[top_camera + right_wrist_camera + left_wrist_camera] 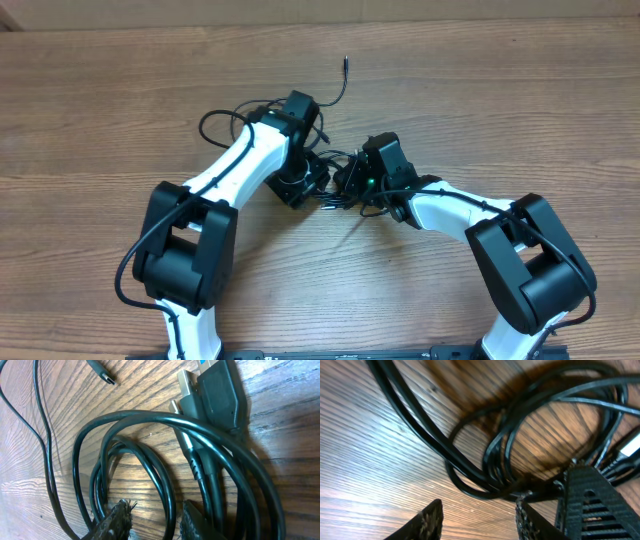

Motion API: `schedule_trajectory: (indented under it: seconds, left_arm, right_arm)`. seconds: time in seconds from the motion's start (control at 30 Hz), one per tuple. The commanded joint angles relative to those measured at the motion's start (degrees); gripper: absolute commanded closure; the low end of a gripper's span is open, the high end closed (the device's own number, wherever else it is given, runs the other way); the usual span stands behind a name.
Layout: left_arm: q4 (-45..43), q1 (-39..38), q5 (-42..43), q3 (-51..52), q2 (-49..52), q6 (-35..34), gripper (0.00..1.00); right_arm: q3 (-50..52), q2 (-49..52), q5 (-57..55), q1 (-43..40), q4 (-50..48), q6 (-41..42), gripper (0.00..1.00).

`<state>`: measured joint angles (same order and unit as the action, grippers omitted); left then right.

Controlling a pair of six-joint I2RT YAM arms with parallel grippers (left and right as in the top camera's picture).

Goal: Untangle cables

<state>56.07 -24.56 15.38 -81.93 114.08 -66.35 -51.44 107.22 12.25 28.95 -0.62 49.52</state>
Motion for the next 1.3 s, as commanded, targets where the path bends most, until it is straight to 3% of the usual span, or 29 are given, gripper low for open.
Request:
schedule_trajectory:
  seconds: [0.0,0.37,0.93,0.97,1.07,1.1,1.13,1.17,1.27]
  left_arm:
    - [-0.4,-0.8,-1.3,-0.2,-1.0,-4.6,0.57]
    - [-0.7,-1.2,-6.0,-0.2,-1.0,-7.2,0.7]
    - [-2.8,-1.4,-6.8,-0.2,-0.9,-7.4,0.65]
    - [-2.8,-1.4,-6.9,-0.2,-0.9,-7.4,0.65]
    - [-2.8,-1.4,-7.3,-0.2,-0.9,-7.3,0.61]
    - [-2.8,-1.4,-7.8,-0.2,-0.9,-7.3,0.57]
    - [-2.8,-1.4,-8.8,-0.2,-0.9,-7.3,0.53]
    - [-2.8,-1.4,-9.7,-0.2,-0.9,-7.3,0.48]
    - [-2.7,-1.4,-11.5,-0.2,-1.0,-6.9,0.1]
  right_arm:
    - [-0.3,0.3,-1.1,0.0,0.5,-0.1,0.68]
    - [-0.3,0.3,-1.1,0.0,0.5,-0.1,0.68]
    - [-0.3,0.3,-1.1,0.0,0.3,-0.1,0.67]
    - [-0.3,0.3,-1.1,0.0,0.3,-0.1,0.64]
    - [-0.3,0.3,-1.1,0.0,0.3,-0.1,0.38]
    - [-0.3,0.3,-1.1,0.0,0.3,-0.1,0.24]
    - [-0.3,0.3,-1.1,0.0,0.3,-0.1,0.03]
    - [-0.3,0.3,-1.1,0.0,0.3,-0.1,0.0]
    - [-0.3,0.3,-1.1,0.0,0.3,-0.1,0.0]
